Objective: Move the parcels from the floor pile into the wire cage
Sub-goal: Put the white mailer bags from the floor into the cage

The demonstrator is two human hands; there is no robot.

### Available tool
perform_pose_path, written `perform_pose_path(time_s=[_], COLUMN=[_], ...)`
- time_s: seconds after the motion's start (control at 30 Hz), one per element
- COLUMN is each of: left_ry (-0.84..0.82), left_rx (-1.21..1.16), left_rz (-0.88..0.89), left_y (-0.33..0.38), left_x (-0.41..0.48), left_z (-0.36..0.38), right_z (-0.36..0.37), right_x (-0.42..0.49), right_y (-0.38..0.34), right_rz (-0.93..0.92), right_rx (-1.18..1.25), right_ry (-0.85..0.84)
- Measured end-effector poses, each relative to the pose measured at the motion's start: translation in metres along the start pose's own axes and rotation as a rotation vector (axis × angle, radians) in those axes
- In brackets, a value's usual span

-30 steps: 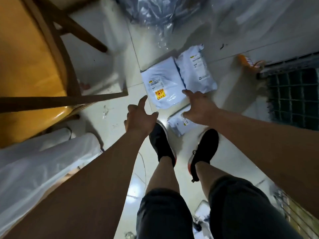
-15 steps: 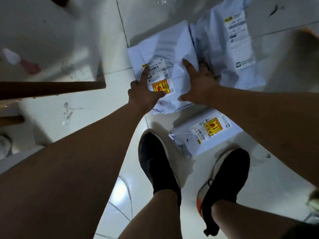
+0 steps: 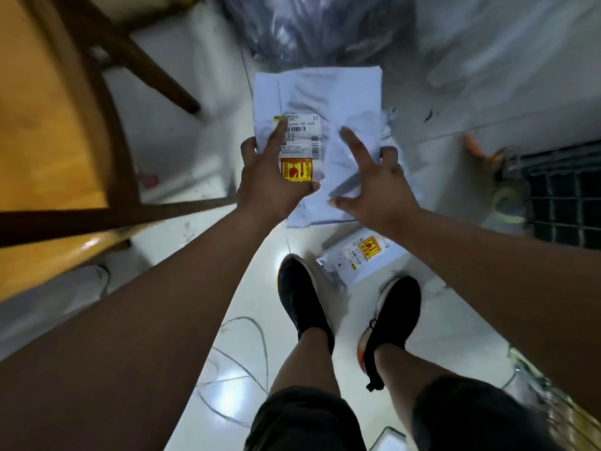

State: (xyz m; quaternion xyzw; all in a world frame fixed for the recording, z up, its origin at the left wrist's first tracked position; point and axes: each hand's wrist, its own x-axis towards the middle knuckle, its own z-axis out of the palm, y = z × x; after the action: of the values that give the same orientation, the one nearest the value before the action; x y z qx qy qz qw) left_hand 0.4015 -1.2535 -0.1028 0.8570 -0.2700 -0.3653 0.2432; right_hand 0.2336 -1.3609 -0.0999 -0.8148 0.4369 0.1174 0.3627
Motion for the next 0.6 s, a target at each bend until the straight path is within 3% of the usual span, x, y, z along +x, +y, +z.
perform_pose_path(time_s=[0.3,0.6], left_ry=[-0.098,-0.177], left_rx=[0.167,0.348], left_rz=[0.252,0.628], left_y=[0.219,0.414], left_x=[-0.102,-0.190], left_z=[-0.146,-0.191], right_z=[-0.230,-0.415], right_x=[-0.130,-0.281], right_y=[-0.075,-0.076], right_rz=[0.088,0.280], right_rx=[0.027,0.059], right_ry=[0.128,0.257])
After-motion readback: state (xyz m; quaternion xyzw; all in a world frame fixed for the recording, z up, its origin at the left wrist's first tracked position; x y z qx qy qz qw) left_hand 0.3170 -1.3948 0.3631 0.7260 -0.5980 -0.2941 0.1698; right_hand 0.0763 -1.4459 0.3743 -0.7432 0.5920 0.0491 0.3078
